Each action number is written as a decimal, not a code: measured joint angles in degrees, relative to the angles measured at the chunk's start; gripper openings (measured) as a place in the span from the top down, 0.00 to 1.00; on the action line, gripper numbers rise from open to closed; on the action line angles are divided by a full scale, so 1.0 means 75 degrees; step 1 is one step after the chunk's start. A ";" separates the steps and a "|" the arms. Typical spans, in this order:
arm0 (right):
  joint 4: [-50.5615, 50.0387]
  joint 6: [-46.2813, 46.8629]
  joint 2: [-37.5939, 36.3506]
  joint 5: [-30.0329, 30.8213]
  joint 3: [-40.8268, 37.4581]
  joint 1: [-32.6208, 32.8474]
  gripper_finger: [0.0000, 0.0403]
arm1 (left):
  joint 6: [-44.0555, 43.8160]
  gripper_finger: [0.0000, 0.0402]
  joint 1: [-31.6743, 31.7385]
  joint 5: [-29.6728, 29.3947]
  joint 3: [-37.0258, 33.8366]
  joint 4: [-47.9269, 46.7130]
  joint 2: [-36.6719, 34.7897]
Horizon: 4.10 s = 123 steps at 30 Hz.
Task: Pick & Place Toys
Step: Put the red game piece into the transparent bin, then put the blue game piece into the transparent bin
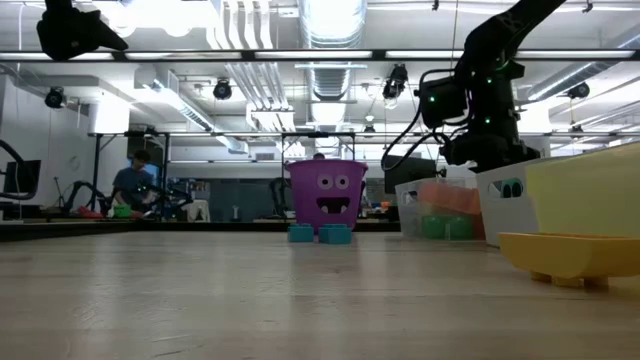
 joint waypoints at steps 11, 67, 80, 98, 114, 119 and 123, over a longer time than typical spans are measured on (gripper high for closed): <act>0.0022 -0.0219 -0.0044 -0.0012 -0.0006 0.0025 0.69 | -0.0055 0.33 0.0000 0.0000 -0.0003 0.0003 0.0003; -0.0463 0.2626 -0.0889 -0.0198 0.2196 0.1794 0.15 | -0.0256 0.33 0.0017 0.0003 -0.0006 0.0003 0.0000; -0.0427 0.2592 0.2277 -0.0187 0.5303 0.2572 0.15 | 0.0971 0.33 -0.0204 0.0134 -0.0009 0.0519 0.0000; -0.1390 0.2573 0.5406 -0.0135 0.7690 0.2931 0.15 | 0.0836 0.33 -0.0207 0.0896 -0.0009 0.0351 0.0003; -0.1111 0.2526 0.5848 0.0013 0.7522 0.2992 0.15 | 0.0805 0.33 -0.0207 0.0901 -0.0009 0.0265 0.0003; -0.0967 0.2535 0.5858 0.0012 0.7522 0.2977 0.15 | 0.0805 0.33 -0.0207 0.0895 -0.0009 0.0268 0.0003; -0.0878 0.2541 0.5889 -0.0003 0.7507 0.2986 0.15 | 0.0805 0.33 -0.0207 0.0892 -0.0009 0.0269 0.0003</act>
